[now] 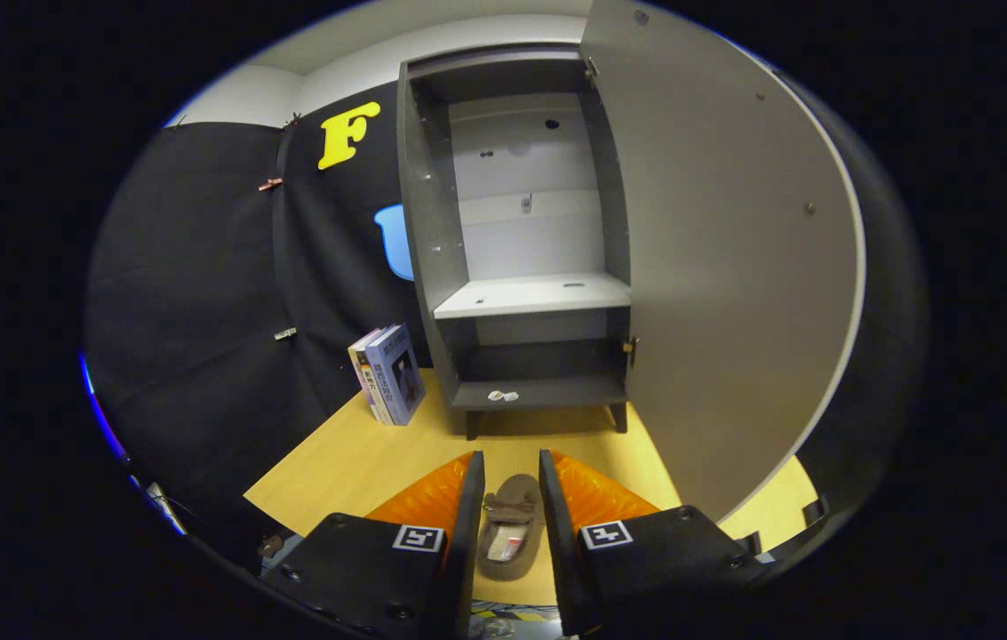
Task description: Open the shoe cabinet door, grab the shoes and put them into the shoe cabinet, then close the shoe cabinet door.
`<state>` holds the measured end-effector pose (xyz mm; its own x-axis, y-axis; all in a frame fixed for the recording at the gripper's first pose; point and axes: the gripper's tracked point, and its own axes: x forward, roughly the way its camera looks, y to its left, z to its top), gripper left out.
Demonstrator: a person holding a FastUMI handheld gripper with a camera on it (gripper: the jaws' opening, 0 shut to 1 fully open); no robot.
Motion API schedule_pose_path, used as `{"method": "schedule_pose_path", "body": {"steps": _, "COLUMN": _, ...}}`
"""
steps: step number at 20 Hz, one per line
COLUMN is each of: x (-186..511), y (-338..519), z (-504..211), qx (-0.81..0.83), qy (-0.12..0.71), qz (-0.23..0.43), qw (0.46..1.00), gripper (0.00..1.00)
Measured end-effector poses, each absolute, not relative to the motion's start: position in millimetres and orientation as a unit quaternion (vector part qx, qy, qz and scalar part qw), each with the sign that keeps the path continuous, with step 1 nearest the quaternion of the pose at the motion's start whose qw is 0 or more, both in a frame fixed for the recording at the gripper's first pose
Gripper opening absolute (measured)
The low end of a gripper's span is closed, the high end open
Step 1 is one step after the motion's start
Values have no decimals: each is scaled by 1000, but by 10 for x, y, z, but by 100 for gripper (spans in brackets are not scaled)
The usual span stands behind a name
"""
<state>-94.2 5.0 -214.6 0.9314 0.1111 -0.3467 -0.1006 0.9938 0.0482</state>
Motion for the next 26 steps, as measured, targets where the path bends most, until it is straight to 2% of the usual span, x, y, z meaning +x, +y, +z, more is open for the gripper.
{"method": "schedule_pose_path", "body": {"steps": 16, "x": -548, "y": 325, "z": -4403, "qx": 40, "qy": 326, "qz": 4, "qw": 945, "gripper": 40}}
{"method": "schedule_pose_path", "body": {"steps": 26, "x": -322, "y": 254, "z": -4939, "qx": 27, "qy": 357, "qz": -23, "qw": 933, "gripper": 37}}
